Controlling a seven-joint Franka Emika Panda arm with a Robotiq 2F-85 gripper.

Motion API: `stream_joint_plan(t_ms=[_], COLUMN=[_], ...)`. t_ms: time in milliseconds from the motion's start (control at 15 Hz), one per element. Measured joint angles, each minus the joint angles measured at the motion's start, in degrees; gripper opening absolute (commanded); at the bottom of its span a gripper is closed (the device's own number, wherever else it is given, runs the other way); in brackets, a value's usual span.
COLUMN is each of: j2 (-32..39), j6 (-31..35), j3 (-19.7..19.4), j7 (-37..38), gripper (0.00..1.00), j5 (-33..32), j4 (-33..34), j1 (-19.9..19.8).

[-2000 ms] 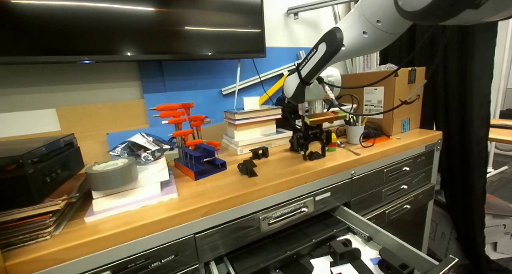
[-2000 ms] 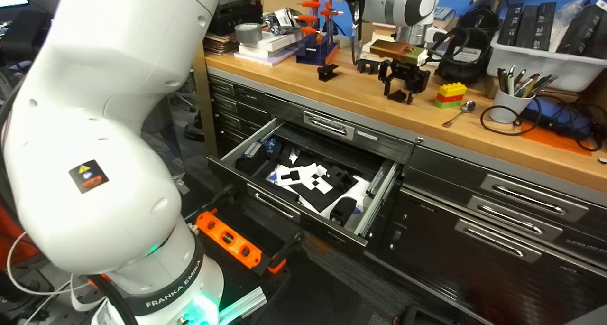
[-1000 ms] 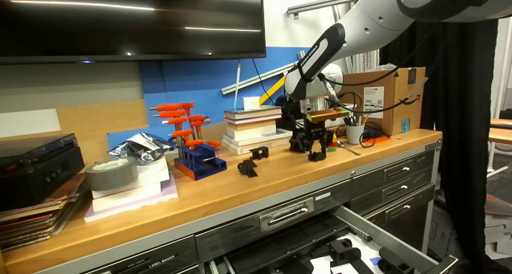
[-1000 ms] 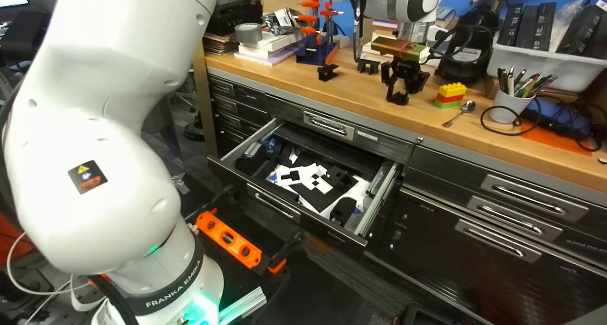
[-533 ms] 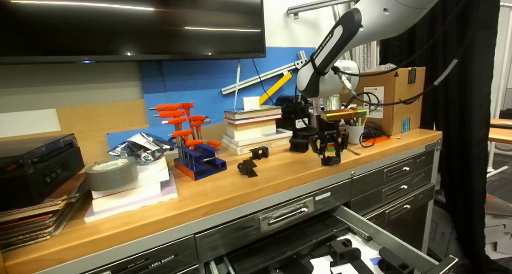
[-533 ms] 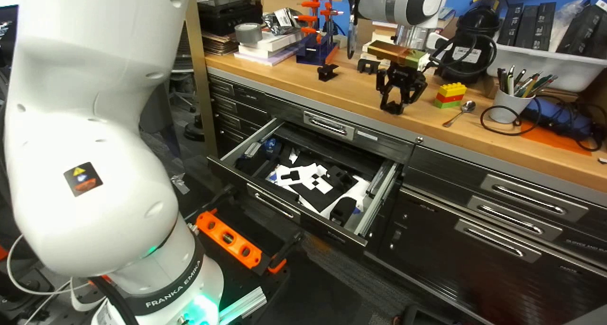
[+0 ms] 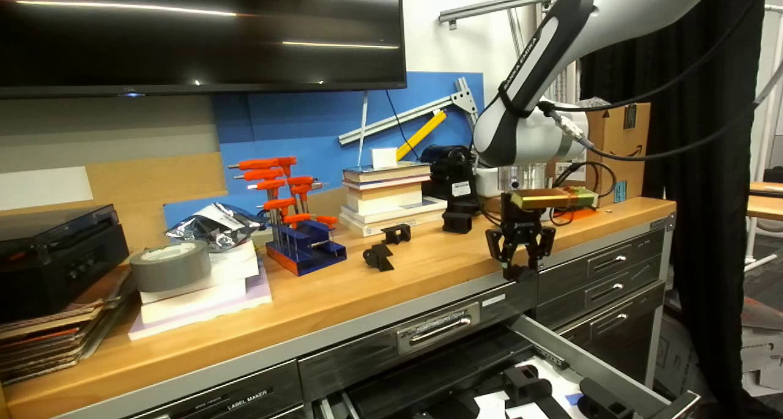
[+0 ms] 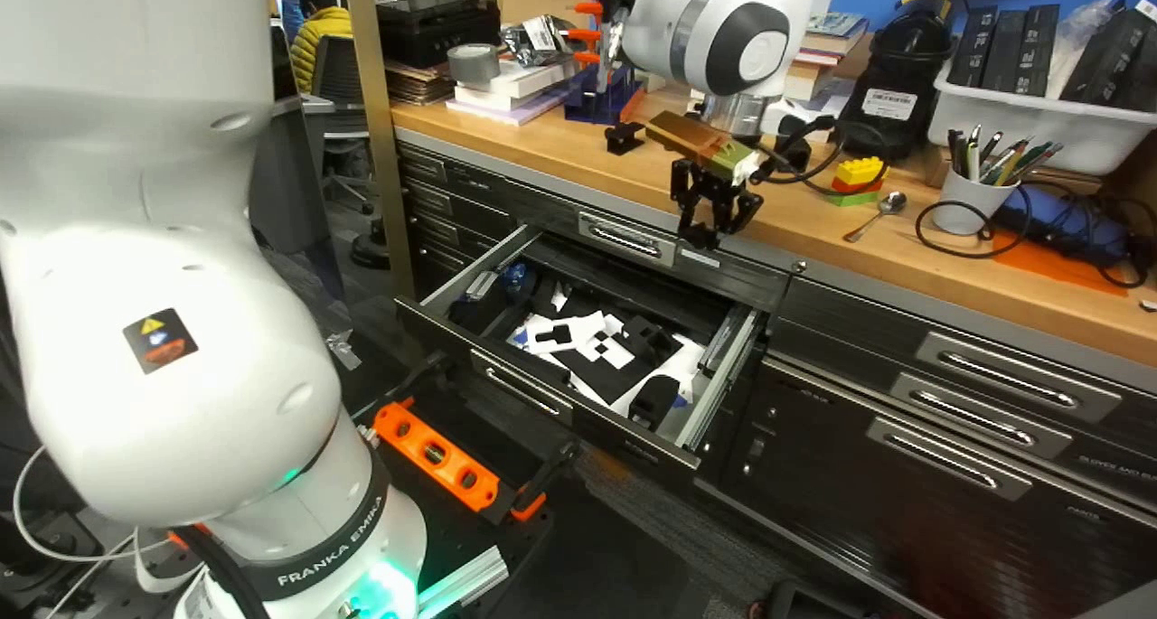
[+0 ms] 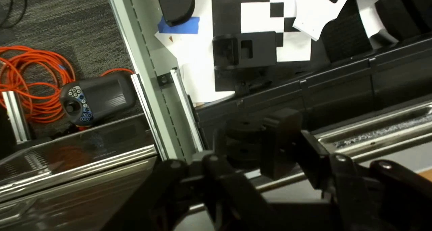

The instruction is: Place the black objects inside the open drawer then close the drawer

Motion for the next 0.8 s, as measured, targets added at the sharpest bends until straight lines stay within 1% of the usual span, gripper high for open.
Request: stream_joint_plan(t_ms=[200,400,600,800], j2=[-2.62,-3.27,-3.21,-2.79], j6=[8.96,15.78,20.79,23.63], j3=[0.58,1.22,1.32,1.28], j7=[0.68,1.21,1.68,2.47], gripper=[0.30,0.30,0.30,0.30], j5=[0.59,1.41,1.63,1.63], j4=[-9.66,-16.18,-19.90,-21.55], j1=[1.27,1.82,1.89,1.89])
